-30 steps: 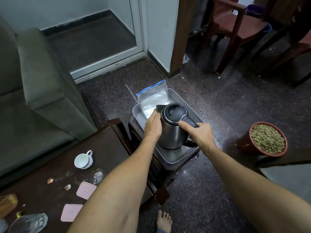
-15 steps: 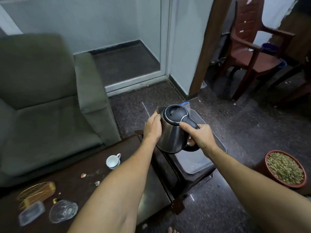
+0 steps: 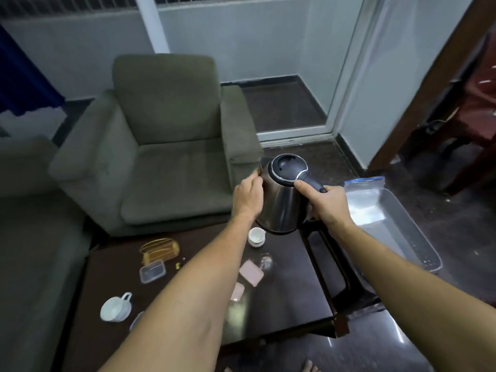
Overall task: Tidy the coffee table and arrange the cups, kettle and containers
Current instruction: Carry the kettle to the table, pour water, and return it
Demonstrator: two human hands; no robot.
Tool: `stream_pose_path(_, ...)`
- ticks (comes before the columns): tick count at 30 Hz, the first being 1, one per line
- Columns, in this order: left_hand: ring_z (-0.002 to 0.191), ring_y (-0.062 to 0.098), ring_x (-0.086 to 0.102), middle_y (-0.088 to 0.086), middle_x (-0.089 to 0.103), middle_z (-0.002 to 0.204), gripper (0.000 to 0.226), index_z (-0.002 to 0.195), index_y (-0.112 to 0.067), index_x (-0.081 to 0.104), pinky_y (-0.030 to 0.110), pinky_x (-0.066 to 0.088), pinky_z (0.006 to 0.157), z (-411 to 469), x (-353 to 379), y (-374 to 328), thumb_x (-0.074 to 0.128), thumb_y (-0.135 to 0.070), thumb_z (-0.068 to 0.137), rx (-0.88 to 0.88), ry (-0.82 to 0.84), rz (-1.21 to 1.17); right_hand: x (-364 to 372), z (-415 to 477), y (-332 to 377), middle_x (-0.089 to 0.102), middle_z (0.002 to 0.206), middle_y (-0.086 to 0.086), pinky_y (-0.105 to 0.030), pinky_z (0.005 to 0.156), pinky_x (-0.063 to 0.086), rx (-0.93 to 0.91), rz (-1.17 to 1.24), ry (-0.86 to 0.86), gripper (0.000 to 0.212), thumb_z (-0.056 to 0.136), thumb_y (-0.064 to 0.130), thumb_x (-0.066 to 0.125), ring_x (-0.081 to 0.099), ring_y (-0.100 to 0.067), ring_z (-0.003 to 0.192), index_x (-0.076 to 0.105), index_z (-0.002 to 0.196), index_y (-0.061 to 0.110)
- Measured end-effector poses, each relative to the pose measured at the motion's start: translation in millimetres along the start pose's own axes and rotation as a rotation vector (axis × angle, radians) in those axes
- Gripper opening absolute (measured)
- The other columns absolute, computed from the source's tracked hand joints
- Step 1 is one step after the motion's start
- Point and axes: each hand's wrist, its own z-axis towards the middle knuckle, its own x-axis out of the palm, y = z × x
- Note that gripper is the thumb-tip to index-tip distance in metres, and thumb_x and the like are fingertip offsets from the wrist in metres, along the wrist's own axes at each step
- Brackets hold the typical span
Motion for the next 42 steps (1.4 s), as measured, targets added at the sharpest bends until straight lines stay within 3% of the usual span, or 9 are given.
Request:
stream_pose_path(4, 0.127, 0.034, 0.057, 0.012, 0.064, 0.138, 0.051, 0.144, -0.026, 0.058, 0.034, 0.042, 0.099, -29.3, -43.7, 44.5, 0.035, -0.030, 0.099, -0.010, -0.064, 0.031, 51.7, -19.2, -2.9, 0.052, 0.052, 0.000, -0.032, 0.048, 0.038, 0.006, -0.043, 0.028, 0.069, 0.051, 0.071, 0.088, 0.049, -0.012, 0.048, 0.061, 0.060, 0.008)
stream_pose_path(8, 0.130, 0.034, 0.055, 0.012, 0.063, 0.140, 0.044, 0.147, -0.022, 0.055, 0.036, 0.040, 0.104, -48.3, -72.9, 92.2, 0.037, -0.029, 0.107, -0.074, -0.128, 0.091, 96.4, -39.5, -14.7, 0.049, 0.045, 0.004, -0.028, 0.044, 0.035, 0.035, -0.087, 0.079, 0.063, 0.051, 0.072, 0.089, 0.046, -0.011, 0.042, 0.054, 0.050, 0.020)
stream_pose_path(12, 0.136, 0.032, 0.052, 0.011, 0.057, 0.148, 0.047, 0.150, -0.015, 0.050, 0.035, 0.039, 0.108, -78.6, -91.2, 138.1, 0.038, -0.034, 0.108, -0.122, -0.134, 0.162, 133.2, -60.5, -34.2, 0.051, 0.048, 0.003, -0.026, 0.040, 0.036, 0.065, -0.128, 0.126, 0.065, 0.050, 0.071, 0.089, 0.048, -0.010, 0.042, 0.061, 0.061, 0.013)
stream_pose_path(17, 0.138, 0.030, 0.049, 0.011, 0.053, 0.152, 0.050, 0.153, -0.009, 0.043, 0.033, 0.036, 0.110, -123.5, -91.8, 183.4, 0.042, -0.030, 0.107, -0.180, -0.151, 0.129, 163.5, -86.8, -59.5, 0.051, 0.047, 0.004, -0.024, 0.041, 0.036, 0.072, -0.240, 0.186, 0.065, 0.053, 0.072, 0.087, 0.046, -0.009, 0.042, 0.054, 0.052, 0.016)
stream_pose_path(22, 0.150, 0.023, 0.033, 0.003, 0.037, 0.163, 0.059, 0.159, -0.015, 0.031, 0.034, 0.029, 0.119, -158.8, -81.7, 219.2, 0.039, -0.042, 0.107, -0.314, -0.146, 0.080, 177.8, -105.5, -86.6, 0.062, 0.056, -0.005, -0.034, 0.057, 0.047, 0.104, -0.329, 0.236, 0.086, 0.052, 0.074, 0.084, 0.057, -0.014, 0.052, 0.065, 0.072, -0.008)
stream_pose_path(26, 0.151, 0.022, 0.033, 0.004, 0.033, 0.165, 0.062, 0.160, -0.016, 0.029, 0.032, 0.029, 0.121, -186.3, -64.4, 230.6, 0.042, -0.043, 0.105, -0.377, -0.191, 0.041, 184.1, -122.4, -102.5, 0.065, 0.053, -0.011, -0.034, 0.054, 0.048, 0.140, -0.423, 0.269, 0.088, 0.049, 0.080, 0.081, 0.056, -0.010, 0.043, 0.065, 0.065, -0.005)
stream_pose_path(30, 0.154, 0.020, 0.025, 0.006, 0.028, 0.167, 0.063, 0.160, -0.013, 0.026, 0.031, 0.022, 0.124, -208.2, -47.1, 227.8, 0.042, -0.040, 0.106, -0.467, -0.223, -0.012, 184.1, -134.3, -112.9, 0.056, 0.044, -0.005, -0.038, 0.051, 0.048, 0.165, -0.502, 0.270, 0.083, 0.050, 0.083, 0.081, 0.053, -0.019, 0.042, 0.056, 0.053, 0.004)
stream_pose_path(35, 0.156, 0.014, 0.015, 0.000, 0.014, 0.171, 0.065, 0.162, -0.017, 0.019, 0.019, 0.009, 0.117, -231.1, -26.9, 212.1, 0.039, -0.043, 0.107, -0.522, -0.215, -0.124, 184.1, -141.2, -115.0, 0.065, 0.052, -0.013, -0.044, 0.062, 0.059, 0.144, -0.603, 0.308, 0.076, 0.053, 0.082, 0.079, 0.064, -0.024, 0.050, 0.059, 0.052, 0.008)
stream_pose_path(42, 0.154, 0.007, 0.019, -0.006, 0.021, 0.169, 0.058, 0.162, -0.022, 0.024, 0.016, 0.014, 0.119, -254.5, -16.1, 196.3, 0.041, -0.037, 0.108, -0.507, -0.204, -0.243, 186.7, -154.5, -119.6, 0.064, 0.045, -0.001, -0.033, 0.056, 0.053, 0.159, -0.718, 0.313, 0.078, 0.053, 0.088, 0.069, 0.067, -0.019, 0.055, 0.058, 0.048, 0.011)
